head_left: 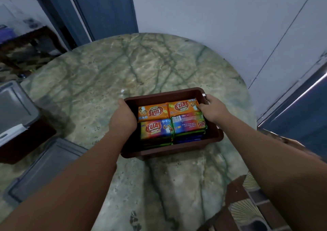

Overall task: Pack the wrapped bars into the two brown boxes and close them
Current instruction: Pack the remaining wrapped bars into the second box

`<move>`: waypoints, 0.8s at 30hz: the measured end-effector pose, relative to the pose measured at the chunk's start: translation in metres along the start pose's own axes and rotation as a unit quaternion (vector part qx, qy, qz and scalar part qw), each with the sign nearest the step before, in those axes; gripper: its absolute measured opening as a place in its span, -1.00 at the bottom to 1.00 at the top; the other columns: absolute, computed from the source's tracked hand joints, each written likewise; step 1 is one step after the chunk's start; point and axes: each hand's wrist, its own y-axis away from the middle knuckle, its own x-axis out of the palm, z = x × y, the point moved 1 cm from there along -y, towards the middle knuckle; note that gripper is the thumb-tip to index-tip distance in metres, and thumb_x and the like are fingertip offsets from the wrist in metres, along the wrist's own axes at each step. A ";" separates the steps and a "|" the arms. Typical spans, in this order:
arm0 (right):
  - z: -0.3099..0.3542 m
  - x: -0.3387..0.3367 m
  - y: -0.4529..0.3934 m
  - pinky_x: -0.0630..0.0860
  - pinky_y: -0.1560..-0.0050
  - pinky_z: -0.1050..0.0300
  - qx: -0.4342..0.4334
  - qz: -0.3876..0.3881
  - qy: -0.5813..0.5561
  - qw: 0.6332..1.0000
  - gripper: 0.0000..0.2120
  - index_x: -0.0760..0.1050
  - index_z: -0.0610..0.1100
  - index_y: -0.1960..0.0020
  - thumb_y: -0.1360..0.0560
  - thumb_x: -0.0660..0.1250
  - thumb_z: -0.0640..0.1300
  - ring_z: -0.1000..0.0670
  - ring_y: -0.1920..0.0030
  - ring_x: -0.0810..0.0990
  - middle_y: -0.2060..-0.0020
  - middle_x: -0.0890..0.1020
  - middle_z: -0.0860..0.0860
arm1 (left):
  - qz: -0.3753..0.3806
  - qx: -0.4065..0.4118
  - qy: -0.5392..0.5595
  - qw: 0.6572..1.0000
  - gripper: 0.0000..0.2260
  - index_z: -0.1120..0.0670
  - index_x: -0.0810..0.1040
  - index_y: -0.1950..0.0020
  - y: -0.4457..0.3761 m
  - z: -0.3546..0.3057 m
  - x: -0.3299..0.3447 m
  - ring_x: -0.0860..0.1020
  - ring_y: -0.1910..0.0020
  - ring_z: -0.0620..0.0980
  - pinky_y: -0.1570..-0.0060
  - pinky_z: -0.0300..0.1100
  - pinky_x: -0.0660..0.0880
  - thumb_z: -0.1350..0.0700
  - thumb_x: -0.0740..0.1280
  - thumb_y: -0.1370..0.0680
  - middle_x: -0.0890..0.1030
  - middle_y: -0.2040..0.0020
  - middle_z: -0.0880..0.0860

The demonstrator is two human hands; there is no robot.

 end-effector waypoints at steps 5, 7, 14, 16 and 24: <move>-0.004 0.009 0.034 0.50 -0.27 -0.07 0.026 -0.039 -0.001 0.999 -0.78 0.56 0.00 -0.22 -0.60 0.29 -0.09 -0.12 -0.15 0.61 -0.06 0.66 0.00 | 0.024 0.062 -0.018 0.998 -0.55 0.30 0.11 -0.47 0.005 0.014 -0.007 0.60 -0.05 0.29 0.14 0.00 0.37 0.22 0.20 -0.65 0.60 -0.07 0.28; -0.007 0.014 0.047 0.50 -0.24 -0.03 0.034 -0.054 -0.004 0.998 -0.81 0.56 0.00 -0.20 -0.60 0.30 -0.08 -0.10 -0.13 0.60 -0.01 0.63 0.02 | 0.029 0.077 -0.014 0.997 -0.59 0.29 0.14 -0.45 0.007 0.019 -0.010 0.60 -0.05 0.28 0.13 0.00 0.38 0.22 0.19 -0.66 0.60 -0.06 0.26; -0.013 0.023 0.072 0.51 -0.20 -0.03 0.053 -0.091 -0.021 0.994 -0.81 0.56 0.02 -0.19 -0.60 0.31 -0.06 -0.11 -0.10 0.59 -0.03 0.63 0.00 | 0.039 0.094 0.001 0.995 -0.68 0.26 0.23 -0.36 0.008 0.025 -0.012 0.61 -0.01 0.28 0.16 0.03 0.41 0.25 0.21 -0.63 0.61 -0.03 0.26; -0.014 0.024 0.078 0.50 -0.14 0.02 0.056 -0.096 -0.025 0.994 -0.81 0.56 0.03 -0.20 -0.60 0.30 -0.06 -0.10 -0.08 0.58 -0.02 0.63 0.00 | 0.039 0.096 0.004 0.995 -0.70 0.25 0.24 -0.35 0.009 0.026 -0.011 0.61 0.00 0.29 0.16 0.04 0.42 0.24 0.20 -0.64 0.61 -0.02 0.26; -0.020 0.028 0.110 0.50 -0.10 0.03 0.080 -0.117 -0.026 0.990 -0.79 0.56 0.01 -0.20 -0.59 0.29 -0.08 -0.11 -0.07 0.58 -0.02 0.63 -0.01 | 0.045 0.119 -0.004 0.992 -0.64 0.27 0.20 -0.42 0.016 0.033 -0.010 0.58 0.09 0.26 0.19 0.04 0.40 0.22 0.17 -0.65 0.61 0.02 0.28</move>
